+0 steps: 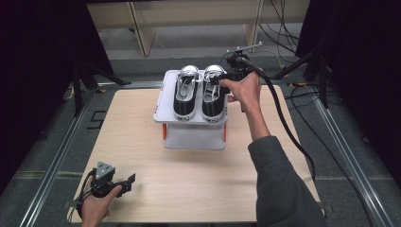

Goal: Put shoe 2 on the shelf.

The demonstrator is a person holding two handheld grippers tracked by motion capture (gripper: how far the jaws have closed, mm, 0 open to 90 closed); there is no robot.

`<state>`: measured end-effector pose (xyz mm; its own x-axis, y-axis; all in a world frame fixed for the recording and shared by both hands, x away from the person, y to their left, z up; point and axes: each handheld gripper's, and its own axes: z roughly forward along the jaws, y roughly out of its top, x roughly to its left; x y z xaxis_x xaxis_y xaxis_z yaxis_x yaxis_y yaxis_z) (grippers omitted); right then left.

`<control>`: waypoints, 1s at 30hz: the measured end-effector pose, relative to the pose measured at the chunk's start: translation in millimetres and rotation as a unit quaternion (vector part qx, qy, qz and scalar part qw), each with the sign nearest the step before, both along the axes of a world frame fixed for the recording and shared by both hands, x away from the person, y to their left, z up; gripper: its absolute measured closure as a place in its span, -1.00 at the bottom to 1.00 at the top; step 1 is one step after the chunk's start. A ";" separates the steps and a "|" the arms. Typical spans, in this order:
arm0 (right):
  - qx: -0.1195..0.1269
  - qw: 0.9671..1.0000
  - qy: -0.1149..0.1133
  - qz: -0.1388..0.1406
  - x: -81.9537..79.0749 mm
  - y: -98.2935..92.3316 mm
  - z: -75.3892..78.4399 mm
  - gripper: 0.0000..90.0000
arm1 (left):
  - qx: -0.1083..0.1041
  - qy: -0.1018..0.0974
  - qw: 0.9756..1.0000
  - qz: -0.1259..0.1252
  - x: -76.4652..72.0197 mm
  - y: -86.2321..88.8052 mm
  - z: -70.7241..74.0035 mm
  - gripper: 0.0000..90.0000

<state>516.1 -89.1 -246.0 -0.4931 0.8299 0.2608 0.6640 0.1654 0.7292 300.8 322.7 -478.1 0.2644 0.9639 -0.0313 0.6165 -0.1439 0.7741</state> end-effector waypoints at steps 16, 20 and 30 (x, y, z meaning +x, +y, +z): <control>0.000 0.998 -0.030 0.064 -63.3 -68.3 -16.9 -0.16 | 0.005 0.005 1.000 -0.001 0.1 -0.7 -1.6 -0.65; 0.003 0.997 -0.033 0.070 -83.1 -89.7 -30.9 -0.17 | 0.008 0.007 1.000 -0.003 -1.1 -0.5 -1.7 -0.65; 0.013 0.998 -0.010 0.064 -120.1 -125.8 -83.7 -0.20 | 0.008 0.008 1.000 -0.002 -1.5 -2.6 -2.5 -0.65</control>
